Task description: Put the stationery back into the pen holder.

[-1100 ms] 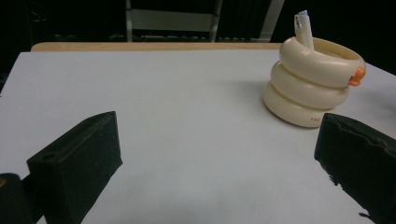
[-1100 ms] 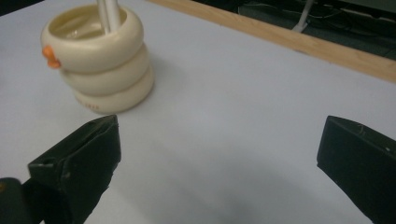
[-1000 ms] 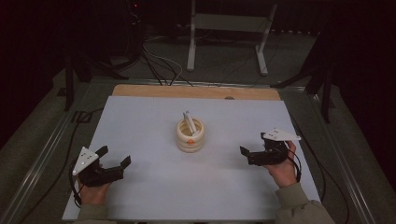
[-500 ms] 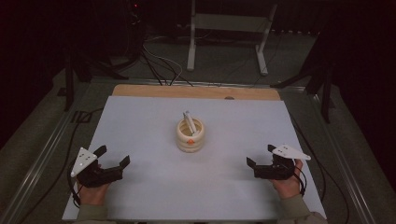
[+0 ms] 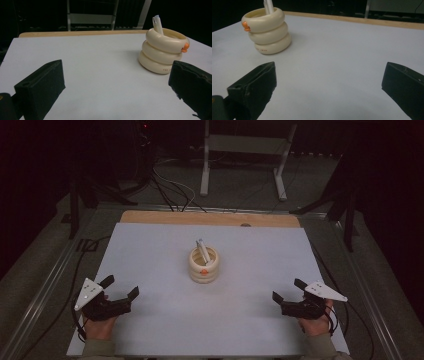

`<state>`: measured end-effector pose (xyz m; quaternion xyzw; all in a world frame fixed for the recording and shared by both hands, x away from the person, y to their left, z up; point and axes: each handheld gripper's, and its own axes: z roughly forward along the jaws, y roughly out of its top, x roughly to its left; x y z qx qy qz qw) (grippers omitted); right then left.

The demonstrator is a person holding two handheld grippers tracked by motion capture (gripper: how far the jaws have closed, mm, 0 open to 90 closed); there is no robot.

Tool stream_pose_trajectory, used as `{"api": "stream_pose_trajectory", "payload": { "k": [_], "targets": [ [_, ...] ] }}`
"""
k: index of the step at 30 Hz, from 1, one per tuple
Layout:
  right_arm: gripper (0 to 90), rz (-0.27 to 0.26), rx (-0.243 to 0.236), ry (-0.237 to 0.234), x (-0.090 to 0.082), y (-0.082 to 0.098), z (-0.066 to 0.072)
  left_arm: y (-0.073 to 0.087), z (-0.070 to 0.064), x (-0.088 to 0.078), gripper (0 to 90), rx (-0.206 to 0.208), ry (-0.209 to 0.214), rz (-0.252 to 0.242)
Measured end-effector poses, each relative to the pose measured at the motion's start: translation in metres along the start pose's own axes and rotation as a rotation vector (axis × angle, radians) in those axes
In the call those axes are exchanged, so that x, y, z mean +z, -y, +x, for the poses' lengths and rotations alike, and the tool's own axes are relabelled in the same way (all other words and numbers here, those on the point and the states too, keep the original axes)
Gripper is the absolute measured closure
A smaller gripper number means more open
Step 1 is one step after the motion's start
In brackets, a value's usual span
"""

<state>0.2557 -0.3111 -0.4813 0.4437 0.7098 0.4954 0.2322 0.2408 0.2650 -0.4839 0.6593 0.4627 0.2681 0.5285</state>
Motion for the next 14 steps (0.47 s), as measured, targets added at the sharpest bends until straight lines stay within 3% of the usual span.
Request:
{"api": "stream_pose_trajectory", "payload": {
  "k": [14],
  "targets": [
    [0.0, 0.033, 0.02, 0.023, 0.0086, 0.0018, -0.0047, 0.0045, 0.001, 0.0074, 0.9, -0.007, -0.031, 0.042]
  ]
}}
